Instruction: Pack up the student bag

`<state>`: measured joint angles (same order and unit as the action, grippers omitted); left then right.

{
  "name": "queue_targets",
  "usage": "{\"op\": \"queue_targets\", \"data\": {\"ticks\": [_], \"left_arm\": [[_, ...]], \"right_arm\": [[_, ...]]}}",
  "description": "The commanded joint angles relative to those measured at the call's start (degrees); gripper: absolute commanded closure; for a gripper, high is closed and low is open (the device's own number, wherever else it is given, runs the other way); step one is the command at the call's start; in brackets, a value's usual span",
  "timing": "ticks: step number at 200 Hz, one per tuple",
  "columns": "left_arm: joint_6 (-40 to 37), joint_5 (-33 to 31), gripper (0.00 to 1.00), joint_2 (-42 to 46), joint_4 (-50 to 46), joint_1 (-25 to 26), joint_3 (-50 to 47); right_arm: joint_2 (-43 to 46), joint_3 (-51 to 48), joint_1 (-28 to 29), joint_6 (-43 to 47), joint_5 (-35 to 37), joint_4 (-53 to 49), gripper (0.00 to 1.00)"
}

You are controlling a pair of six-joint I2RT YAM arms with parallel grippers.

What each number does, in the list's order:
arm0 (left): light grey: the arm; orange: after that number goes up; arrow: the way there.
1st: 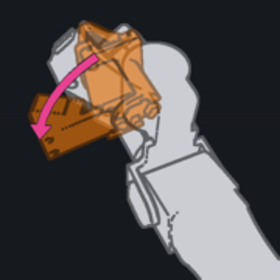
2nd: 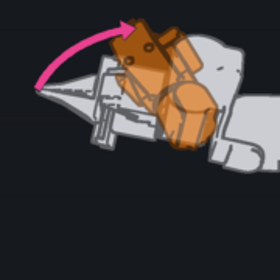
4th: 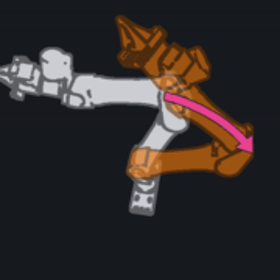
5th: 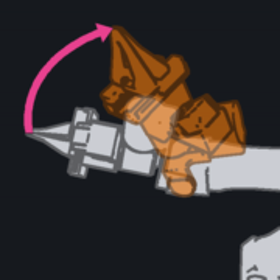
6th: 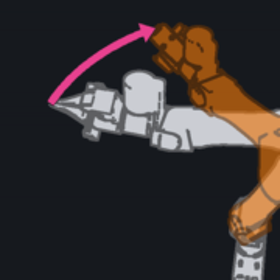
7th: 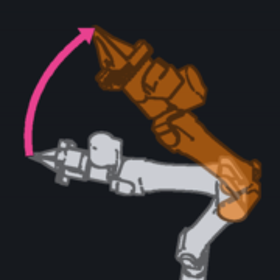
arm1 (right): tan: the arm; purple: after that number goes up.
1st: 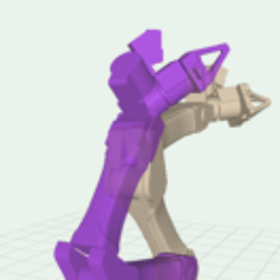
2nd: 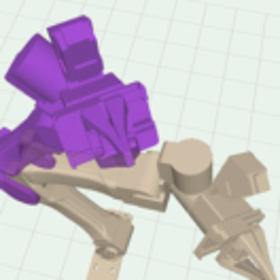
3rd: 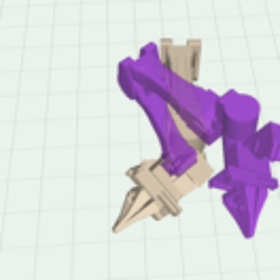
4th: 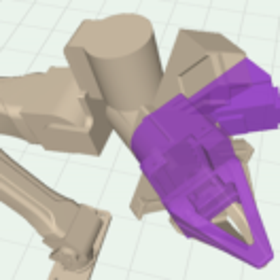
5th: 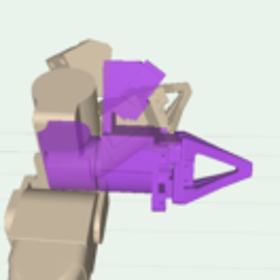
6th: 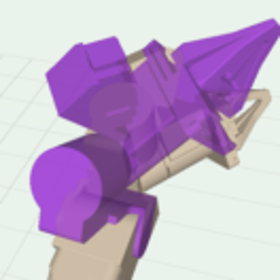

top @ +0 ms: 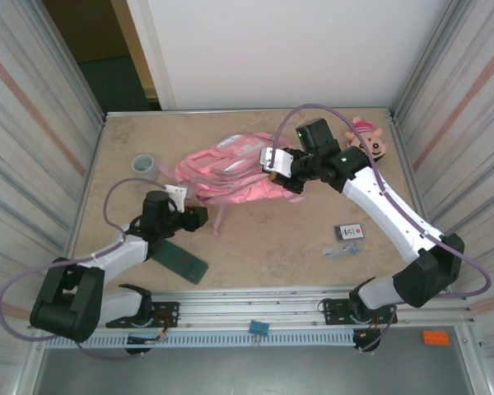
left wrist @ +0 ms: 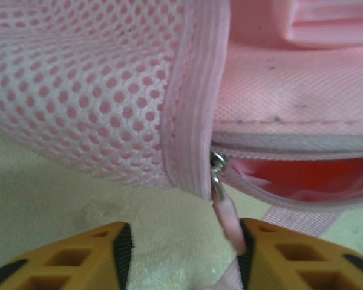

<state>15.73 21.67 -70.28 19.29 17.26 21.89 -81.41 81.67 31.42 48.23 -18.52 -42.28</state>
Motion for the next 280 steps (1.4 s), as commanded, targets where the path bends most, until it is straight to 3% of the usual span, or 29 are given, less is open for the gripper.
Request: {"op": "queue_targets", "data": {"ticks": [1,30,51,72,154,206,231,252,280], "left_arm": [[-2.26,0.97,0.64,-2.31,6.55,0.15,1.26],[-3.77,2.28,0.89,-2.63,8.26,0.35,1.47],[-6.28,2.76,1.00,-0.42,8.06,1.09,0.77],[-9.60,4.04,1.00,2.76,6.23,2.57,0.09],[-13.12,21.48,1.00,10.20,-6.42,9.12,7.07],[-13.80,13.30,1.00,7.03,-9.59,19.48,17.46],[-15.01,11.86,0.91,3.90,-11.68,21.54,22.18],[-17.69,9.47,0.67,4.54,-15.75,21.60,23.48],[-25.77,4.94,0.34,9.74,-21.51,19.29,20.93]], "right_arm": [[0.70,3.52,-0.31,-2.44,-2.23,5.00,1.00],[0.61,2.61,-0.31,-2.86,-1.86,5.67,1.00],[1.06,0.54,-0.39,-3.57,-1.12,7.48,1.00],[1.08,-1.47,-0.39,-4.83,0.70,9.62,1.00],[0.77,-8.84,1.12,-12.60,5.94,19.38,1.00],[2.16,-12.27,2.98,-14.26,1.89,22.16,1.00],[2.79,-12.79,2.63,-13.77,-2.05,21.83,1.00],[3.39,-12.05,0.38,-11.19,-8.23,19.20,1.00],[3.99,-10.11,-1.35,2.28,-13.92,8.32,1.00]]}}
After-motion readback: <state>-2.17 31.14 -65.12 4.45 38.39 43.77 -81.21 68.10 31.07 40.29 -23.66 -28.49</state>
